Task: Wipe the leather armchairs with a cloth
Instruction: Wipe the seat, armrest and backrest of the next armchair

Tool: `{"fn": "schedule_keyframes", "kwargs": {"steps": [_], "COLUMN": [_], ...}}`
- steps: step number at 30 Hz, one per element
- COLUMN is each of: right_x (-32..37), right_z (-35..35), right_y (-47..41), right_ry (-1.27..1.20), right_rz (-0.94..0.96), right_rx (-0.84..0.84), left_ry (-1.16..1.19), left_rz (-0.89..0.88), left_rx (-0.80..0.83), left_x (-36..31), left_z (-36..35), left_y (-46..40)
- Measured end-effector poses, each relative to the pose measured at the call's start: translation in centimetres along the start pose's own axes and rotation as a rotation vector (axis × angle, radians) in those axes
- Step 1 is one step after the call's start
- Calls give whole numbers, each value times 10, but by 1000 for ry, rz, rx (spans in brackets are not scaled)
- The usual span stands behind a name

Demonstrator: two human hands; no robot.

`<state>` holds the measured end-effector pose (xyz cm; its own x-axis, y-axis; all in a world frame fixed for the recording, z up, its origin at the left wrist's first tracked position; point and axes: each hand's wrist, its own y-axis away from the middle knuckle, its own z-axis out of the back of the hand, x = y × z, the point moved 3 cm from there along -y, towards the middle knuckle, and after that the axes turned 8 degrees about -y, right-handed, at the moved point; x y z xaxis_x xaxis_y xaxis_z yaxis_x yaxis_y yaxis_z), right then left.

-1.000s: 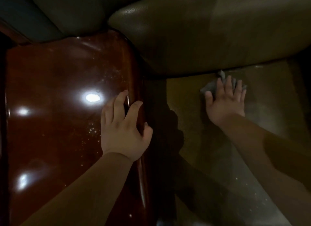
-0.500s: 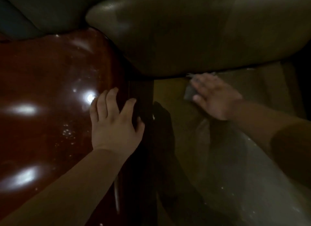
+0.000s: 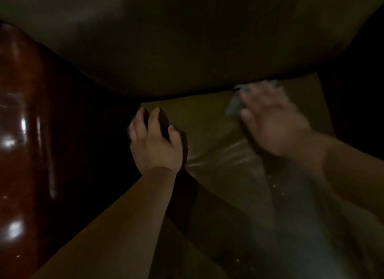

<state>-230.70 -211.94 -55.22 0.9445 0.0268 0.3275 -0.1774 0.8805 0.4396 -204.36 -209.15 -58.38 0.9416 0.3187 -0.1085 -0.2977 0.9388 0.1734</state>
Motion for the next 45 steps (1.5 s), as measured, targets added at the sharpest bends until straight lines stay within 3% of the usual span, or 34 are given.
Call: {"fn": "schedule_keyframes", "kwargs": {"steps": [2,5,7,9,11,12,15,18,20,22,24,26,28,30,32,35,37,39,42,45], "right_x": [-34,-6,37,63,49,28,-47,-52,-11,18,1,-47,-94,-98,-69,-29,-40,-75,-109,-69], "right_z": [4,-15,-28,-38,-34,-29,-10,-18,-31,-40,-30,-10,11,14,3,-21,-19,-6,12,-3], "right_y": [11,3,-4,-1,4,5,8,13,29,51,59,42,23,8,3,29,41,31,7,9], "right_ry": [-33,-74,-68,-56,-51,-69,-111,-170,-125,-81,-59,-48,-176,-290,-179,-77,-72,-118,-389,-196], "right_rz": [-202,-374,-236,35,187,169,-156,-471,-322,18,170,37,-304,-515,-475,-107,-28,-201,-538,-458], "right_rx": [-76,-82,-84,-32,19,-5,-190,-197,-84,60,167,50,-73,-131,-148,-71,-13,-71,-201,-142], "left_ry": [12,27,21,21,19,22,45,6,-53,-107,-132,-83,-27,-72,-103,-98,-103,-115,-100,-95], "left_rz": [1,-2,-1,-19,-17,-15,-41,-26,-6,-22,-70,-185,-290,-316,-306,-325,-334,-322,-324,-326], "left_rx": [10,-15,-31,-41,-34,-35,-71,-30,38,87,123,173,199,117,12,-15,-2,-14,-54,-60], "left_x": [0,0,-3,-5,-2,0,1,-3,0,1,-12,-49,-91,-111,-112,-108,-110,-109,-112,-114], "left_z": [-5,-10,-11,-12,-14,-14,-14,-12,-6,5,20,27,21,5,-8,-17,-19,-19,-20,-27], "left_y": [2,4,3,0,1,3,2,-3,3,6,3,1,6,14,17,19,21,23,19,18]}}
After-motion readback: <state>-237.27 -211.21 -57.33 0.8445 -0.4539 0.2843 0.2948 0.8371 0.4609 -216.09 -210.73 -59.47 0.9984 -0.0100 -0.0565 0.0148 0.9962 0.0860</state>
